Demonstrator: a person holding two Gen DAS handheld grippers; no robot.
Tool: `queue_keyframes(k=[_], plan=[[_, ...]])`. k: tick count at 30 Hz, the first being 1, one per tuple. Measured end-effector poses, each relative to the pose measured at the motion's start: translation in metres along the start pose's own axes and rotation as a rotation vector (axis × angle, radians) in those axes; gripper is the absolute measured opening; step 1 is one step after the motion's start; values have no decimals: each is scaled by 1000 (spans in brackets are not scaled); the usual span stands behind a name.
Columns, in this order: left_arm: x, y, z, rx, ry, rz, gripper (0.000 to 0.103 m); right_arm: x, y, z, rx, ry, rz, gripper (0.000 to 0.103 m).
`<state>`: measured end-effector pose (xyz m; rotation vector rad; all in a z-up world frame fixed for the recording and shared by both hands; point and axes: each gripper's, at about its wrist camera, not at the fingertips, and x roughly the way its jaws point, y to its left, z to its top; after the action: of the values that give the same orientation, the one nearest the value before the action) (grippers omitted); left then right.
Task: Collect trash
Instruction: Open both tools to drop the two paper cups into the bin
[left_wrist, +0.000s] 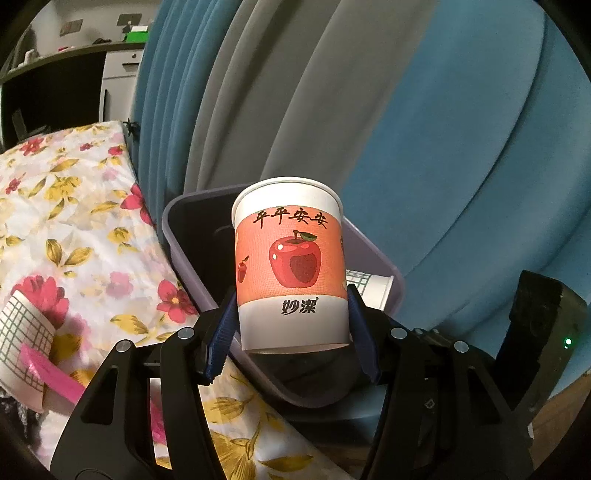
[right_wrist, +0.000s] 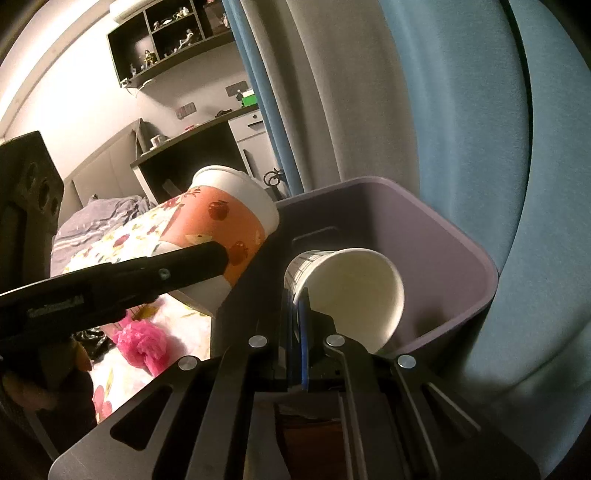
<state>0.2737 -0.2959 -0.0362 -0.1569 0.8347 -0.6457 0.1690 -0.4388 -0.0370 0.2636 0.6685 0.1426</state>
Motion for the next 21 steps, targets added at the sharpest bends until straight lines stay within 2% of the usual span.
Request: queue_keyframes(k=[11, 17, 21], plan=[[22, 14, 3, -74, 49, -42, 56, 7, 1, 4, -9, 12, -34, 4], [32, 19, 7, -77, 52, -41, 56, 9, 1, 4, -4, 11, -39, 4], [34, 20, 6, -80, 57, -47, 56, 7, 0, 3, 1, 5, -46, 9]])
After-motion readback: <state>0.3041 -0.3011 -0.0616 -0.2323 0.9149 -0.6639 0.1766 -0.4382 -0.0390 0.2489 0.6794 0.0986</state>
